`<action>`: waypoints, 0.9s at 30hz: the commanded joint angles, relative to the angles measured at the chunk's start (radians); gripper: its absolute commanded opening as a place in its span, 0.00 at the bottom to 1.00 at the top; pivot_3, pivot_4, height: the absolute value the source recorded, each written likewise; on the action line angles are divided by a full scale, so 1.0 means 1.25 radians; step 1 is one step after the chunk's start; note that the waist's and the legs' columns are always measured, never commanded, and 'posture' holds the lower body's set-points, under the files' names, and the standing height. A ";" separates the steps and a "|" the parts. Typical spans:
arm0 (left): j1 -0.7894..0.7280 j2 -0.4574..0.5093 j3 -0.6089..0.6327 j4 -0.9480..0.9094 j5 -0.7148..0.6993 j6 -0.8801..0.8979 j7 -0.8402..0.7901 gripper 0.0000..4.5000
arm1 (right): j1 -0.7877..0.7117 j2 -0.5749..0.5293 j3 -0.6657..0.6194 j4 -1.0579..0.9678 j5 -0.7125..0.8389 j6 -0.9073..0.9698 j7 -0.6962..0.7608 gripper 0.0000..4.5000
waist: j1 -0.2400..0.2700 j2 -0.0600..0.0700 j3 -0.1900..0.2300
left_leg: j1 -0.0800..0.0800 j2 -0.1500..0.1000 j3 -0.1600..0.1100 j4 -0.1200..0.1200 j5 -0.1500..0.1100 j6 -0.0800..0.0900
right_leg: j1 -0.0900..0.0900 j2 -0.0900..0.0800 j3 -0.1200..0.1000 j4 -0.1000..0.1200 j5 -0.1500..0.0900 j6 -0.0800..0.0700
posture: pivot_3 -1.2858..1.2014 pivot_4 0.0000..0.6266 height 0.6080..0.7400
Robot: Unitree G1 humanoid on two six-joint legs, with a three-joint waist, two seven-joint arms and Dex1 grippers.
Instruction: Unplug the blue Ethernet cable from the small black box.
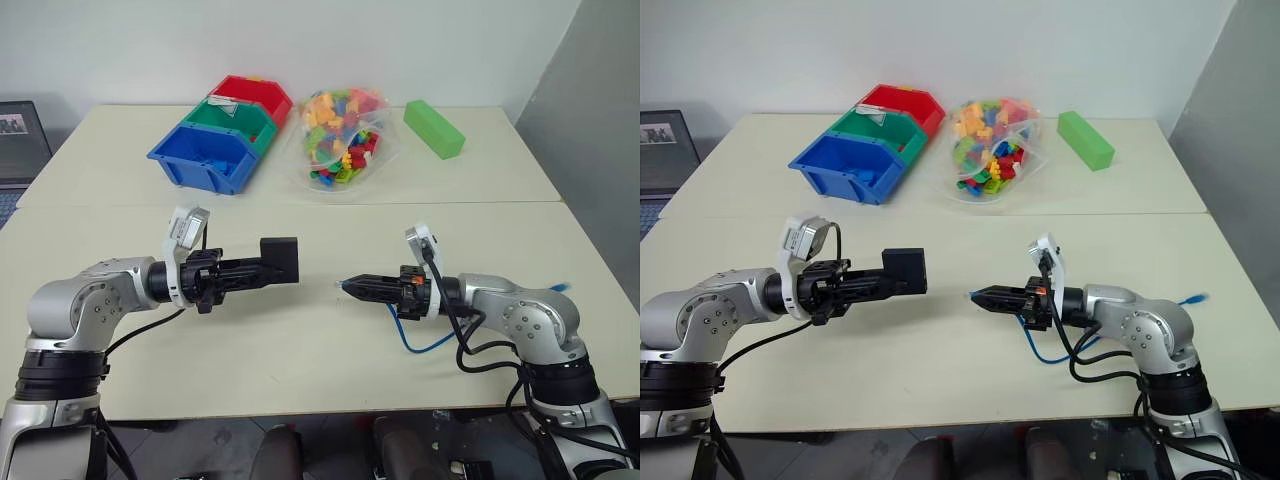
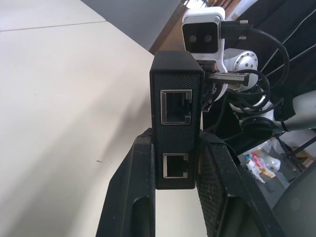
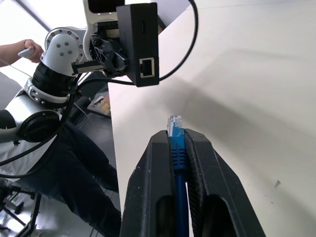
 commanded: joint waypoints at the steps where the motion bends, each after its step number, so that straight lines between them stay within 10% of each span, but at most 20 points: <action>1: 0.024 0.013 0.048 -0.023 -0.011 -0.009 0.013 0.17 | -0.022 0.005 -0.045 0.071 -0.086 -0.109 -0.045 0.01 | 0.000 0.000 0.000 | 0.000 0.000 0.000 0.000 0.000 0.000 | 0.000 0.000 0.000 0.000 0.000 0.000 | 0.52 0.24 1.00; 8: 0.036 -0.011 0.050 -0.037 -0.001 -0.019 0.067 0.17 | -0.141 0.066 0.010 0.411 -0.449 -0.489 -0.266 0.01 | -0.001 0.000 0.000 | 0.000 0.000 0.001 0.000 0.000 0.000 | -0.001 0.000 0.001 0.000 0.000 0.000 | 0.52 0.24 1.00; 12: 0.033 -0.024 0.050 -0.039 0.013 -0.020 0.120 0.17 | -0.151 0.078 0.019 0.474 -0.508 -0.558 -0.258 0.26 | 0.002 0.000 0.000 | -0.002 0.000 0.001 0.000 0.000 0.000 | -0.002 0.000 0.001 0.000 0.000 -0.001 | 0.52 0.24 1.00; 22: -0.001 -0.151 0.103 0.029 0.178 -0.280 0.378 0.17 | -0.073 0.018 0.017 0.175 -0.436 -0.501 -0.077 0.83 | 0.014 0.000 0.000 | -0.012 0.000 0.001 0.001 0.000 0.000 | -0.013 -0.001 0.000 0.003 0.003 -0.005 | 0.52 0.24 1.00; 27: -0.008 -0.217 0.115 0.159 0.354 -0.575 0.532 0.17 | -0.068 -0.002 0.068 -0.004 -0.379 -0.406 -0.005 0.85 | 0.015 0.000 0.000 | -0.011 0.000 0.000 0.002 0.000 0.000 | -0.012 0.000 0.000 0.004 0.003 -0.004 | 0.52 0.24 1.00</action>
